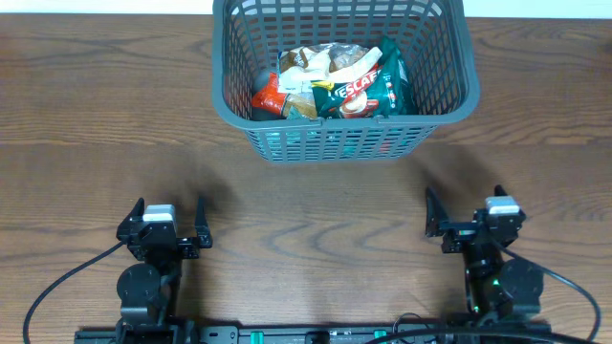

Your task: Pack container

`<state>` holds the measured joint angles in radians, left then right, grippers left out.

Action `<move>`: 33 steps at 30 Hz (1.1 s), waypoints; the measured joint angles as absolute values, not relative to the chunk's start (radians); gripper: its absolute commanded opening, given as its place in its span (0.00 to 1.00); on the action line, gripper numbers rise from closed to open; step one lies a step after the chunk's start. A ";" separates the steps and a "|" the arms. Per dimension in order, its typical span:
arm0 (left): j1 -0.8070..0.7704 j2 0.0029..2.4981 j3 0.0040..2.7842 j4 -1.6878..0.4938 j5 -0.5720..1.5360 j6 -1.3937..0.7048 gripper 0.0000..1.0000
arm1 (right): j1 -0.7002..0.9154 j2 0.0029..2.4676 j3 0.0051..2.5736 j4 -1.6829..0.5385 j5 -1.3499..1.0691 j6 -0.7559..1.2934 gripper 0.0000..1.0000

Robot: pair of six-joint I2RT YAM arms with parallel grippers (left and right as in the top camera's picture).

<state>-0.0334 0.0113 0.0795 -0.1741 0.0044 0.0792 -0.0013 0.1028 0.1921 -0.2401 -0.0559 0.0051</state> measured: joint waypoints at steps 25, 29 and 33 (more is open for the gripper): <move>-0.034 0.011 0.080 -0.174 0.004 0.079 0.99 | -0.001 0.014 0.072 -0.223 -0.022 0.007 0.99; -0.034 0.011 0.080 -0.174 0.004 0.079 0.99 | -0.001 0.014 0.072 -0.223 -0.021 0.007 0.99; -0.033 0.011 0.080 -0.175 0.004 0.079 0.98 | -0.001 0.014 0.072 -0.223 -0.019 0.007 0.99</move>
<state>-0.0334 0.0113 0.0795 -0.1745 0.0044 0.0792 -0.0013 0.0143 0.0723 -0.2230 -0.0185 0.0074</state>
